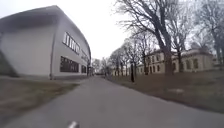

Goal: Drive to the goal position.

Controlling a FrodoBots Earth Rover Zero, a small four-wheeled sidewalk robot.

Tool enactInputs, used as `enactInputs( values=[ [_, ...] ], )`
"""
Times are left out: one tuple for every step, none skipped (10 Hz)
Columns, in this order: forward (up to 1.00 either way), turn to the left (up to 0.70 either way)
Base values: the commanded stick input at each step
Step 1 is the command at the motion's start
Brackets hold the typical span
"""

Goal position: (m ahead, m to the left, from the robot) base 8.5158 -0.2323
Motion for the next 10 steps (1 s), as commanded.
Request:
enactInputs(
  values=[
    [1.0, 0.0],
    [1.0, 0.0],
    [1.0, 0.0],
    [1.0, 0.0],
    [1.0, 0.0],
    [1.0, 0.0],
    [1.0, 0.0],
    [1.0, 0.0],
    [1.0, 0.0],
    [1.0, 0.0]
  ],
)
